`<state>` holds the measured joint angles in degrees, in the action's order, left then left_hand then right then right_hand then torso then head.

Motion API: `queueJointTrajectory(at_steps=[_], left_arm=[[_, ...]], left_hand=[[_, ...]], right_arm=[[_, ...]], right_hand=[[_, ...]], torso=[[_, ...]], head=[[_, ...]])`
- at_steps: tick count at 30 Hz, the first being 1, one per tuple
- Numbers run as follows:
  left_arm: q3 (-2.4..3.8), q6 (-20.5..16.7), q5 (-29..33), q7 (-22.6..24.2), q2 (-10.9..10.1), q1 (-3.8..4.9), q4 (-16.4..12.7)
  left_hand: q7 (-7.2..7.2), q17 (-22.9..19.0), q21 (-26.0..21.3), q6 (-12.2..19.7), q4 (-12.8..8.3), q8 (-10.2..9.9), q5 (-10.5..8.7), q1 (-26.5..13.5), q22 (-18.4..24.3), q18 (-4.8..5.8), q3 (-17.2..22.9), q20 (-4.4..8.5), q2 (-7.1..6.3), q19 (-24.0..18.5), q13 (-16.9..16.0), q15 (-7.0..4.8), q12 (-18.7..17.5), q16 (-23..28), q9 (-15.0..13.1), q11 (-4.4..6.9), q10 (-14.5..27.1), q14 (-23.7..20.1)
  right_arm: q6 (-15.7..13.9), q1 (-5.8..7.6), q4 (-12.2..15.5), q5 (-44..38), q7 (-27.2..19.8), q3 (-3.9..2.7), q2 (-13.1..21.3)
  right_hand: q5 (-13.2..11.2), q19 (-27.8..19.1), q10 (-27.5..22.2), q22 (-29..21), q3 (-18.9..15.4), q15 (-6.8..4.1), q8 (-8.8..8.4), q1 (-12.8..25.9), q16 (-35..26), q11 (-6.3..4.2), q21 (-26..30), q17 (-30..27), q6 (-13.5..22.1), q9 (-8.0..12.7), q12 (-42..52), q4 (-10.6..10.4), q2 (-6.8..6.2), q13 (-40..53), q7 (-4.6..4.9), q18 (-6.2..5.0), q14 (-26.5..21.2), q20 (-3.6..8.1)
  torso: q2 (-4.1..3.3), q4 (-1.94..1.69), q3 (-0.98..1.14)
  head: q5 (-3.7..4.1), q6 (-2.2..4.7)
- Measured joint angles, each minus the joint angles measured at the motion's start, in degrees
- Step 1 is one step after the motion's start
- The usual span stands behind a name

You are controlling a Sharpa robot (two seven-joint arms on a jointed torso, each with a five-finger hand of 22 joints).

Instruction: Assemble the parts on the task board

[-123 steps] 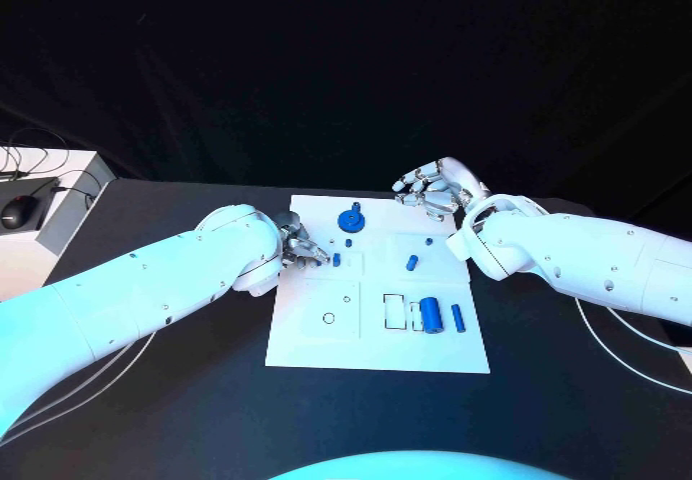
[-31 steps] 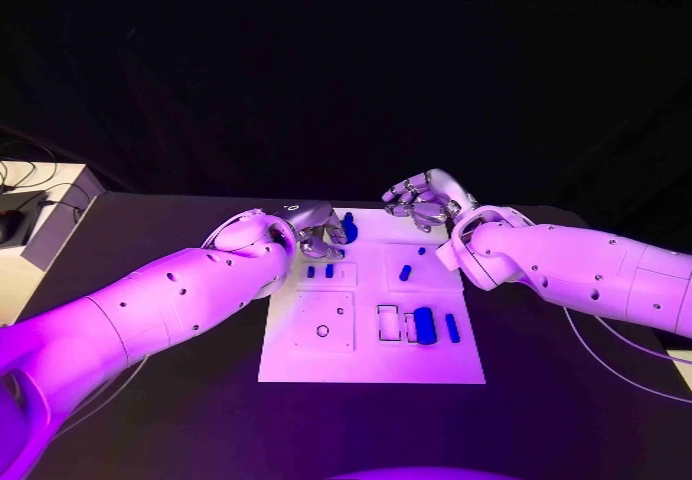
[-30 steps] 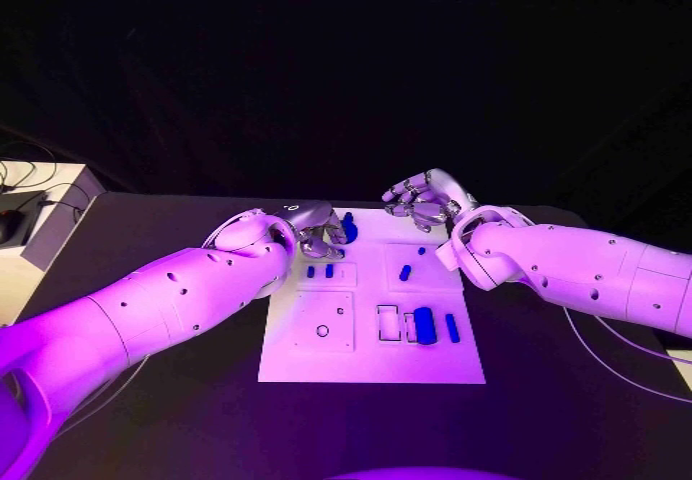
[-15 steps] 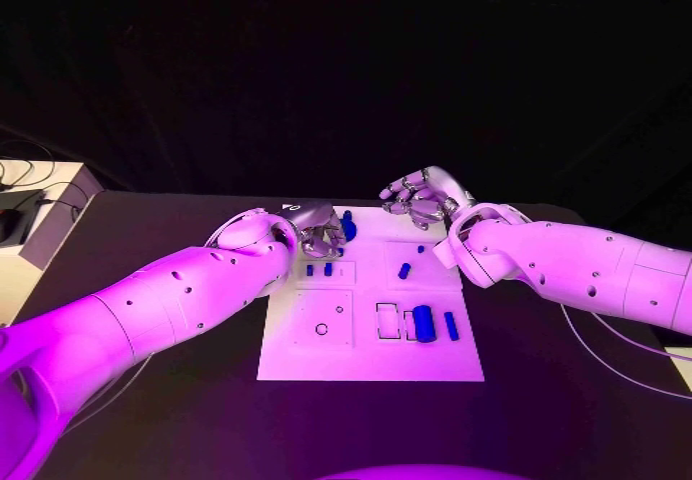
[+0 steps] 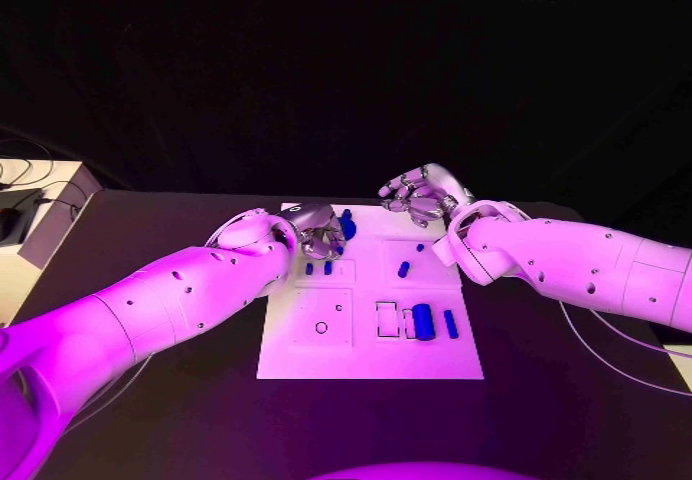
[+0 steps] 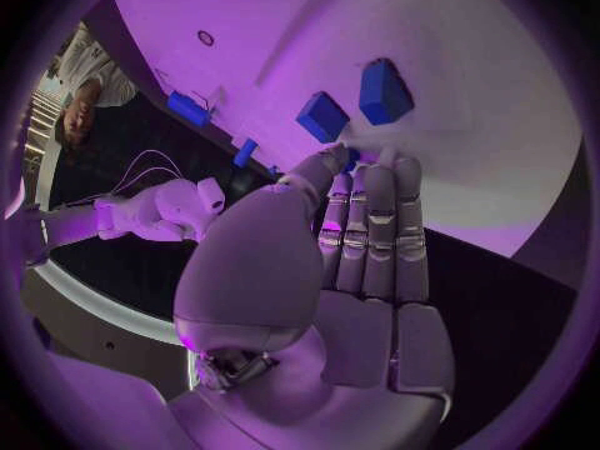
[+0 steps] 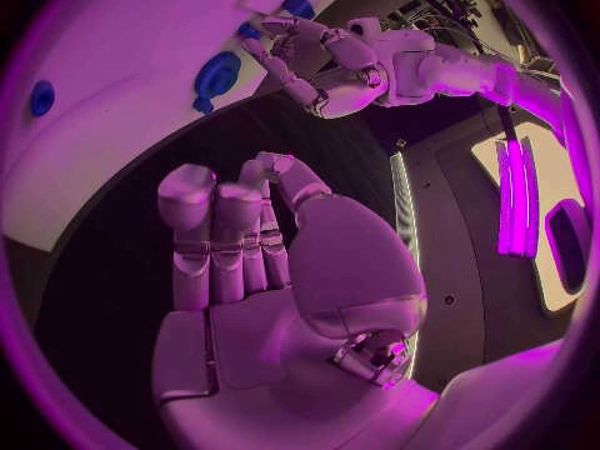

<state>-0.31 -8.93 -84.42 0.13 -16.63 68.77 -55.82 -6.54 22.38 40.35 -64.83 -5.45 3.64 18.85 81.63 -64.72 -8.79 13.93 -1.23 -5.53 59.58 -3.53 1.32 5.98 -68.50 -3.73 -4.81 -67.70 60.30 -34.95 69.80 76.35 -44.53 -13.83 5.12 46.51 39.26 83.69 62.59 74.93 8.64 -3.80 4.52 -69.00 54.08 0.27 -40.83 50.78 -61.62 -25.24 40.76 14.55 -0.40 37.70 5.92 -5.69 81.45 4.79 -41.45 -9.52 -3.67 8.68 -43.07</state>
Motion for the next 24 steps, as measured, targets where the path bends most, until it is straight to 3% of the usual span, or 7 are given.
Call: queueJointTrajectory(at_steps=[13,24], left_arm=[[-0.19,0.7,0.1,-0.1,0.4,0.00,0.5],[-0.19,0.9,0.2,-0.2,0.5,0.02,0.8]], left_hand=[[-0.40,-0.2,0.0,0.8,-0.2,0.0,0.00,-0.3,-0.3,0.01,0.2,-0.21,0.31,-0.2,0.0,0.00,-0.4,-0.2,0.0,-0.52,0.5,0.0],[-0.30,-0.2,0.4,-0.3,-0.2,0.0,0.01,-0.5,-1.3,0.02,1.1,-0.21,0.53,-0.2,0.0,-0.12,-0.8,-1.2,0.1,-0.20,0.2,0.1]], right_arm=[[0.0,0.10,0.1,0.0,0.0,0.00,0.0],[0.0,0.24,0.1,0.0,0.0,0.00,-0.1]], right_hand=[[0.0,0.0,0.0,0.0,0.0,0.00,0.00,0.0,0.0,0.01,0.0,0.0,0.0,-0.1,0.0,0.0,0.00,-0.1,-0.01,0.00,0.0,0.00],[0.0,0.0,-0.1,0.0,0.0,0.00,0.00,0.0,0.0,-0.06,0.0,0.0,-0.1,-0.1,0.0,0.0,0.00,-0.1,-0.09,0.00,0.0,0.00]], torso=[[-0.02,-0.01,0.00],[-0.05,0.02,0.00]], head=[[0.04,-0.16],[0.07,-0.08]])
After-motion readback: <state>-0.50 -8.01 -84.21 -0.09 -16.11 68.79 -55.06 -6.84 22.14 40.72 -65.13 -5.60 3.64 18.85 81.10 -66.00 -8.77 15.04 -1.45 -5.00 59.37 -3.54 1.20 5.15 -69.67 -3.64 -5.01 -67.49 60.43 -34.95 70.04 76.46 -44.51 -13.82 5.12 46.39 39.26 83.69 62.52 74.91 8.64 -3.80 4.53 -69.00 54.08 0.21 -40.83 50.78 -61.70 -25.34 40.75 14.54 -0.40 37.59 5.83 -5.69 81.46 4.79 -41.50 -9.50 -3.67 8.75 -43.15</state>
